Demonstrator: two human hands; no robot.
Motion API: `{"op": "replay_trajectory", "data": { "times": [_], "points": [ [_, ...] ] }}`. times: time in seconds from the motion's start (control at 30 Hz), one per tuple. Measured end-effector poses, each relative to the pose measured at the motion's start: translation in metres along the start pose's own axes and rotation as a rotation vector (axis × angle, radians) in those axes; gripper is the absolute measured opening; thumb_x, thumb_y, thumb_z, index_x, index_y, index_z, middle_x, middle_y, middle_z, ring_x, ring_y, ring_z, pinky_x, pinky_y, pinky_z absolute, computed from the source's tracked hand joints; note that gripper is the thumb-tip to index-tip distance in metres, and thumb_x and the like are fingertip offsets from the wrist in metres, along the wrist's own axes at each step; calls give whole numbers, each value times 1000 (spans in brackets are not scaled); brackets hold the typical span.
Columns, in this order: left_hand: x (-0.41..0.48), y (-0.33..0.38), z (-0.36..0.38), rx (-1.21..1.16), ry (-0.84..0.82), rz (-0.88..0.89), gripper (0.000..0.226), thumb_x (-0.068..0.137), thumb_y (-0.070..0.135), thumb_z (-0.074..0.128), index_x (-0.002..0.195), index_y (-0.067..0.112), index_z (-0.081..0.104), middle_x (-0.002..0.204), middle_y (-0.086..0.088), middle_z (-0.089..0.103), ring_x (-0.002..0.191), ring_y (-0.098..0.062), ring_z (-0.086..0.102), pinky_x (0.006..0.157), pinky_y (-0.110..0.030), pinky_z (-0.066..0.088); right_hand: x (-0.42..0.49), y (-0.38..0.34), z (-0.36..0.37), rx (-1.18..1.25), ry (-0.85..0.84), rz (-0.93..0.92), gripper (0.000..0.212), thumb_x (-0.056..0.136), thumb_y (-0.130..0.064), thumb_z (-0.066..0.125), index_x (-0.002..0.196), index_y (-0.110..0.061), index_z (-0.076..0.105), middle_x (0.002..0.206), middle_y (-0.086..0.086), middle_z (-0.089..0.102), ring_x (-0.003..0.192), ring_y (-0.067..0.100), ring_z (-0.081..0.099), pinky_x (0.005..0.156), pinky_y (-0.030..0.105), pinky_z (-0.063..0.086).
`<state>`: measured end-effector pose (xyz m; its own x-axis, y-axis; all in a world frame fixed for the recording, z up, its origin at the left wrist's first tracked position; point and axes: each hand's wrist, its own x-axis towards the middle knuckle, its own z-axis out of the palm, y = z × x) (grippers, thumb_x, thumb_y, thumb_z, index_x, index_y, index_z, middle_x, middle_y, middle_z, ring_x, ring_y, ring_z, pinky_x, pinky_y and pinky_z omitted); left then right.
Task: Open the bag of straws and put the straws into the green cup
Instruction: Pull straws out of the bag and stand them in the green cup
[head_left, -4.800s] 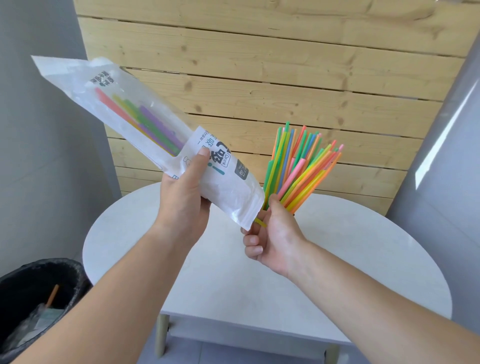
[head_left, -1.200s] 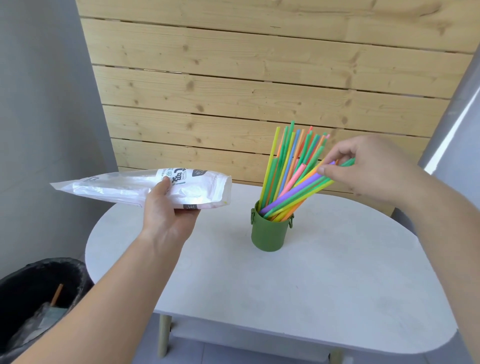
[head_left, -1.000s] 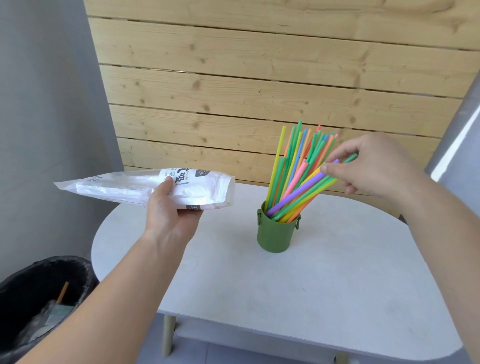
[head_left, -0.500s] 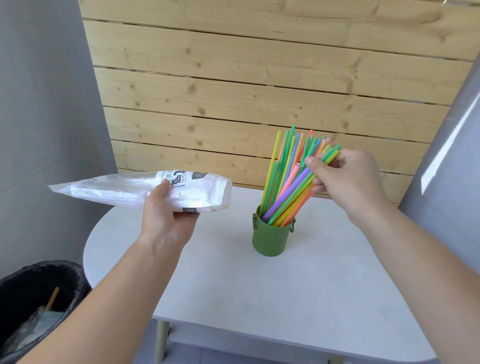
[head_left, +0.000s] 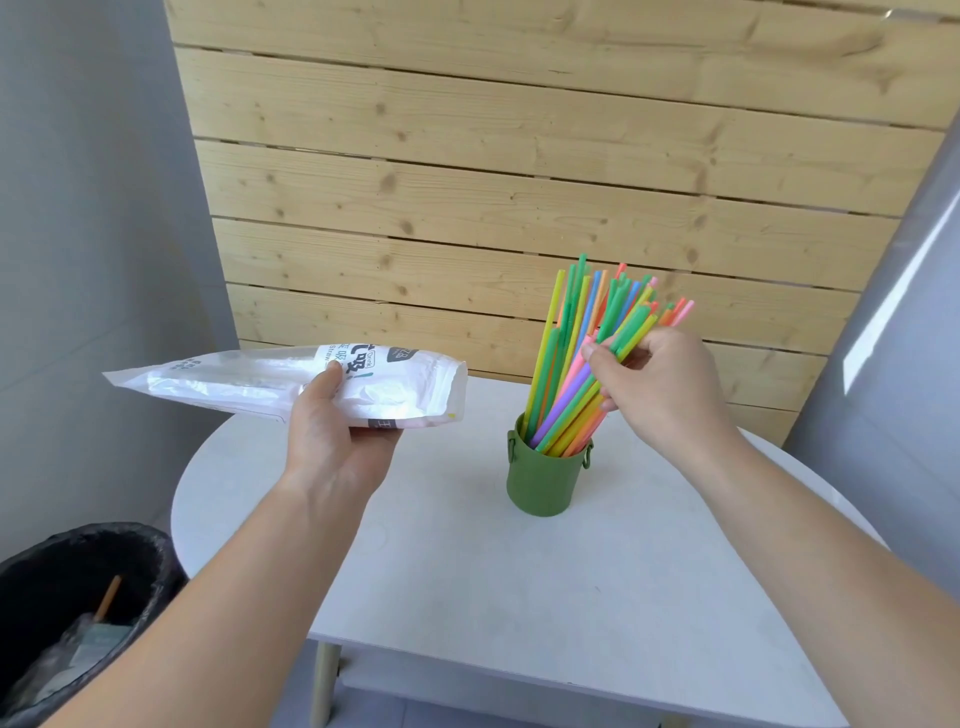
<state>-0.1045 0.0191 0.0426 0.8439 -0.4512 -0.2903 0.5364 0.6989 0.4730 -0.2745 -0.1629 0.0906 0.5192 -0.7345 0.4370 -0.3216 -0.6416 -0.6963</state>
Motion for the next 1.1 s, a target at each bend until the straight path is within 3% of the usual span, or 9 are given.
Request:
{"op": "replay_trajectory", "data": {
  "times": [0.13,0.3,0.6,0.77,0.87,0.93,1.0,1.1],
  "points": [
    [-1,-1,0,0,-2,-3,32,103,17,59,134,9,62,124,-11,74,112,-31,73,101,-54,55,-3,3,0,-2,-29,16,25,87,-34,72,71,-16,73,65,-2,73,62,18,72,66,37,60],
    [0,-1,0,8,-10,1,35,103,18,59,136,9,61,127,-12,73,113,-32,73,102,-56,54,-4,4,0,-14,-49,11,24,88,-37,71,75,-18,75,67,-1,75,56,12,71,65,34,60],
    [0,-1,-1,-5,1,1,35,101,17,61,136,11,61,123,-12,75,110,-33,75,99,-56,56,-11,0,-13,17,-119,5,18,84,-41,77,73,-31,67,50,-20,64,44,5,64,44,13,43],
    [0,-1,1,-6,-14,-6,38,100,17,61,137,11,59,123,-13,74,109,-34,75,97,-59,56,-19,4,-17,56,-118,21,25,74,-40,86,84,-26,69,72,4,70,53,13,69,53,33,61],
    [-1,-2,1,3,-24,-4,38,100,17,62,138,11,59,122,-13,75,107,-34,76,94,-58,58,-24,6,-21,39,-110,53,40,68,-41,90,91,-20,64,75,6,68,55,14,67,50,32,60],
    [-4,-2,2,-1,-35,-7,38,100,17,61,137,10,60,122,-13,75,108,-34,75,96,-58,57,-29,8,-24,-21,-104,92,51,66,-46,89,91,-13,58,70,2,61,55,18,64,50,38,60],
    [-6,-2,2,-4,-49,-13,38,101,18,61,137,10,60,122,-13,75,108,-34,75,98,-58,56,-32,11,-28,-112,-171,165,56,70,-55,83,85,-10,54,64,1,58,49,22,63,50,42,59],
    [-10,-4,3,3,-72,-19,38,101,18,61,138,10,60,124,-13,75,110,-35,74,100,-59,54,-43,10,-30,-11,-467,370,55,85,-62,64,81,-8,57,65,7,60,46,18,62,48,32,55]
  ]
}}
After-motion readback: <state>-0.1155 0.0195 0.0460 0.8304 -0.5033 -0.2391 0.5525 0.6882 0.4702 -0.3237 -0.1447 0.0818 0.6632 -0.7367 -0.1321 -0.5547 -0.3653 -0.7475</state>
